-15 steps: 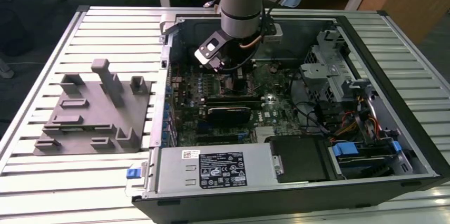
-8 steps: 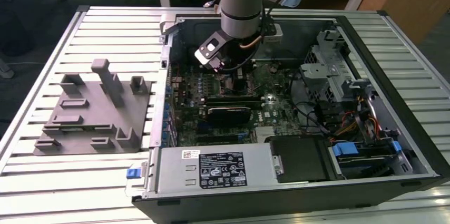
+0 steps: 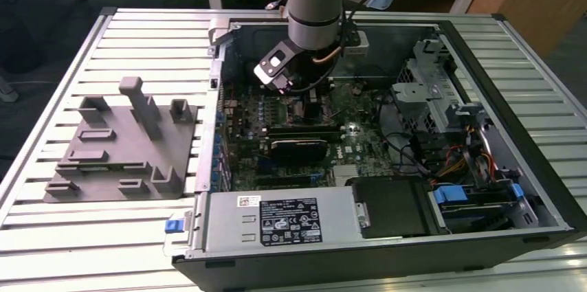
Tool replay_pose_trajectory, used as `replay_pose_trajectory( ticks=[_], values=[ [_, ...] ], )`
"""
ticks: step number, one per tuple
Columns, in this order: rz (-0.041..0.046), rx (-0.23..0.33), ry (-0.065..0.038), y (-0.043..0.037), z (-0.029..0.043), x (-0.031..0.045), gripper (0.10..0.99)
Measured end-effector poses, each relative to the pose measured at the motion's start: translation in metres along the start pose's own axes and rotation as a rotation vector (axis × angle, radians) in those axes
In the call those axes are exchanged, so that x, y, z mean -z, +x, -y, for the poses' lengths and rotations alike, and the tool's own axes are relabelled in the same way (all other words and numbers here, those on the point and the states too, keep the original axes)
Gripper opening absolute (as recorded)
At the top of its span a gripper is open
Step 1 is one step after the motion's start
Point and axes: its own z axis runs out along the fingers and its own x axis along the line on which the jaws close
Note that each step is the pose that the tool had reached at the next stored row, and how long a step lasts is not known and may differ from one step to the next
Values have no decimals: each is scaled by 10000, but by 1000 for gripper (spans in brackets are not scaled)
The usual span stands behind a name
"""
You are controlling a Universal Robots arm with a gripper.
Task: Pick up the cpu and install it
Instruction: 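Place the cpu into insertion slot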
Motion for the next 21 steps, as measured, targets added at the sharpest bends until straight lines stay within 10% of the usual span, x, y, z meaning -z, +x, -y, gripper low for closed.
replay_pose_trajectory(
  ticks=[21],
  values=[
    [1,0,0,0,-15,0,537]
  ],
)
